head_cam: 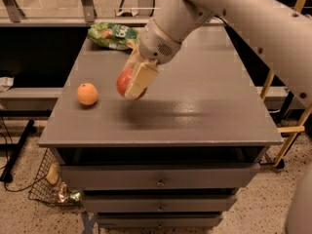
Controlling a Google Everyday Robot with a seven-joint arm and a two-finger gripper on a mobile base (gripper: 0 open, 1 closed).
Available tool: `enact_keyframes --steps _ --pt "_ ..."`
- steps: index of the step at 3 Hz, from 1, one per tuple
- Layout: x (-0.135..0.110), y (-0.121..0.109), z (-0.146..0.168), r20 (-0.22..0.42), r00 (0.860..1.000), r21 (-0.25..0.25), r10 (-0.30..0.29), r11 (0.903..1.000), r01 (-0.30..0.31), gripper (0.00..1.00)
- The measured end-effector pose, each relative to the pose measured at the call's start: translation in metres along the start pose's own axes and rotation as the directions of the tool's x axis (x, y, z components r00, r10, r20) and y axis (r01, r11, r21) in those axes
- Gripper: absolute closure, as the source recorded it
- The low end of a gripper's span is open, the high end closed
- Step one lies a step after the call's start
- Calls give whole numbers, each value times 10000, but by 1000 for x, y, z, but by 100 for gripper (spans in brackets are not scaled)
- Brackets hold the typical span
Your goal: Move apple near orange
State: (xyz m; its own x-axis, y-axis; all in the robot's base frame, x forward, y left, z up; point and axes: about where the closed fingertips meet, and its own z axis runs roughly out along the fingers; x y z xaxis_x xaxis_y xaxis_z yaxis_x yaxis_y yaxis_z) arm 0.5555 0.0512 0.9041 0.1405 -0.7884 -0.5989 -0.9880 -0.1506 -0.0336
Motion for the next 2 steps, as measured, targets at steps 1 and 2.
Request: enact_keyframes --steps 1,2 --pt "-16 -2 29 40 9993 -649 -364 9972 366 100" --pt "-17 -6 57 -53 9992 -1211 -389 9919 379 100"
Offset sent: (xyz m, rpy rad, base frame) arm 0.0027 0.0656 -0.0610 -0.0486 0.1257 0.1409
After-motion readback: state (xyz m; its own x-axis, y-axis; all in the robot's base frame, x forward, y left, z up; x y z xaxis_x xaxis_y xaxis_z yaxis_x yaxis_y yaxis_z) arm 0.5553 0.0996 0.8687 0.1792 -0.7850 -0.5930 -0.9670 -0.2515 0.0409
